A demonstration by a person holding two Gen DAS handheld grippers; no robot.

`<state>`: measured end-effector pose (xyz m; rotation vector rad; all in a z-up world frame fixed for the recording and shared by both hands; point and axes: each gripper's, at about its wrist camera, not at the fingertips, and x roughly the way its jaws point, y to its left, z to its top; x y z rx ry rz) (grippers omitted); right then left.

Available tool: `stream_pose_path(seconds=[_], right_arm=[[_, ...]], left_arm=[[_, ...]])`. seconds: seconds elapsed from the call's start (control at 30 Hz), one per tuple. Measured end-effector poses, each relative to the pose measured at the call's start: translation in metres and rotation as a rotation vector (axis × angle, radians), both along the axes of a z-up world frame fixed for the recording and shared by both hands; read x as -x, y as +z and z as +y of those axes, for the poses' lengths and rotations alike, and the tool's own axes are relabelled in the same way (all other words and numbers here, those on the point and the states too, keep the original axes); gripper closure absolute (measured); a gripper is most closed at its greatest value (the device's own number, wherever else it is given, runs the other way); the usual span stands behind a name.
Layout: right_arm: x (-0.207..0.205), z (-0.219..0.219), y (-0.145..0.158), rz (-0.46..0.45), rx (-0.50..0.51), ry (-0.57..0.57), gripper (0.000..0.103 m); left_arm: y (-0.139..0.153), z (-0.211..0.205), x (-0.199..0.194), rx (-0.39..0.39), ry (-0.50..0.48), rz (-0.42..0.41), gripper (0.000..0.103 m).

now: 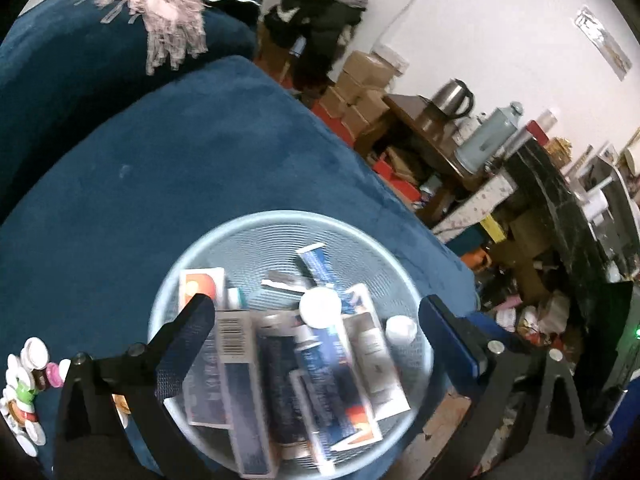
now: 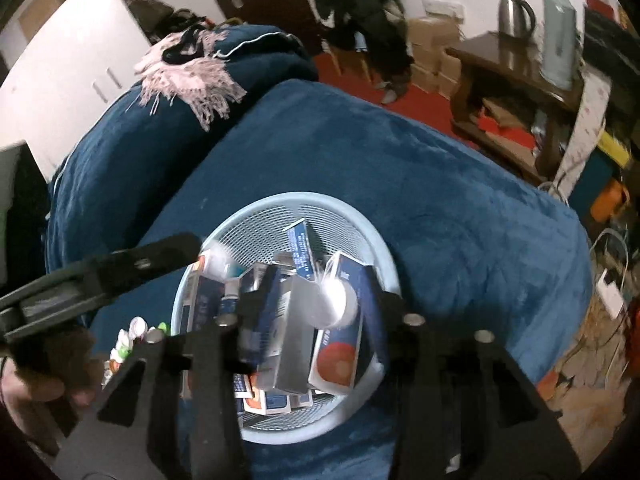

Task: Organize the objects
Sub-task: 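Carry both white caps over the basket and open both tools, then move both empty tools back over the caps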

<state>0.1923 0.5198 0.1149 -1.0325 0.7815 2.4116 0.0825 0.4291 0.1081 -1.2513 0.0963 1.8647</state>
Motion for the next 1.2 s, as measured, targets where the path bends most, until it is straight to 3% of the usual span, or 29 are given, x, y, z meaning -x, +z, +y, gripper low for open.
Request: stream_pose_path(seconds=[0.17,0.23,0.3,0.63,0.9,1.2], right_arm=[[-0.009,-0.001,0.0,-0.005,-0.028,0.0,0.025],[-0.008,-0.007,0.0,-0.02,-0.049,0.017,0.011],[-0.006,-0.012,-0.002,-0.03,-0.065,0.032,0.005],[0.017,-0.072,0.004,0.004,-0.076,0.2,0.004],[0.054,-0.143,0.006,0.008,-0.08,0.407,0.004],[0.074,-0.197,-0.009,-0.019,-0.063,0.528,0.004]], left_arm=[[-0.008,-0.028,0.006,0.059,0.066,0.026,0.001],[-0.009,-0.042,0.004,0.082,0.084,0.054,0.001],[-0.009,-0.057,0.003,0.096,0.1,0.07,0.001],[0.002,-0.156,-0.001,0.186,0.242,0.187,0.001],[-0.012,-0.224,0.005,0.239,0.37,0.169,0.001],[-0.024,-0.289,0.006,0.272,0.468,0.139,0.001]])
